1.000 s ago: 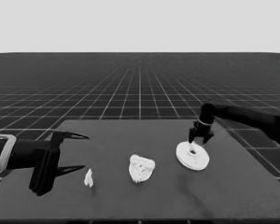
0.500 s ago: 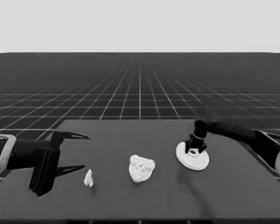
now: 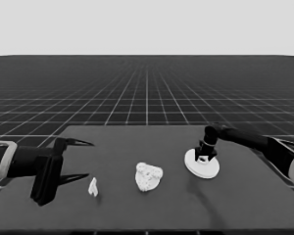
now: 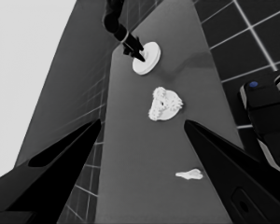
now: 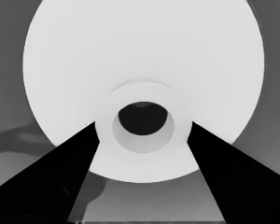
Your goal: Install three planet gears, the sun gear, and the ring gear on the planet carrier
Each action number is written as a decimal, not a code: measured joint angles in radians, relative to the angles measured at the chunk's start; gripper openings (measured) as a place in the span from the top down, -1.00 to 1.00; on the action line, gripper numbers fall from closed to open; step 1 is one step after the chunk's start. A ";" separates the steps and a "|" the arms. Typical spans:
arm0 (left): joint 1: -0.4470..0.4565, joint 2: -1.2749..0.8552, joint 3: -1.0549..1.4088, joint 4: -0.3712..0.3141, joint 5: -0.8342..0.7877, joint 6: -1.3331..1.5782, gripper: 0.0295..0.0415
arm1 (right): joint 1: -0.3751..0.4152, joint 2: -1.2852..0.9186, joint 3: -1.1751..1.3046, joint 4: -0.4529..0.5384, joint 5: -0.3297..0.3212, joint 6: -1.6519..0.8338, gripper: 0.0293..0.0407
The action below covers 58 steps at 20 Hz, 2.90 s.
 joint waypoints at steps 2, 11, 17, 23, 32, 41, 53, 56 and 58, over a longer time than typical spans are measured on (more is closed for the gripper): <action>0.000 0.000 0.000 0.000 0.000 0.000 -0.49 | 0.000 0.000 0.000 0.000 0.000 0.000 0.03; 0.000 0.000 0.000 0.000 0.000 0.000 -0.49 | 0.172 -0.065 0.136 0.089 -0.150 0.056 0.03; 0.000 0.000 0.000 0.000 0.000 0.000 -0.49 | 0.123 0.426 0.384 0.000 -0.199 0.795 -0.07; 0.000 0.000 0.000 0.000 0.000 0.000 -0.49 | 0.083 0.504 0.286 -0.041 -0.190 0.778 -0.07; 0.000 0.000 0.000 0.000 0.000 0.000 -0.49 | 0.026 0.515 0.248 -0.094 -0.172 0.756 -0.02; 0.000 0.000 0.000 0.000 0.000 0.000 -0.49 | 0.012 0.514 0.246 -0.094 -0.172 0.822 -0.01; 0.000 0.000 0.000 0.000 0.000 0.000 -0.49 | 0.012 0.514 0.246 -0.094 -0.172 0.927 -0.01; 0.000 0.000 0.000 0.000 0.000 0.000 -0.49 | 0.011 0.513 0.246 -0.094 -0.172 0.953 -0.01; 0.000 0.000 0.000 0.000 0.000 0.000 -0.49 | 0.011 0.513 0.246 -0.094 -0.172 0.971 -0.01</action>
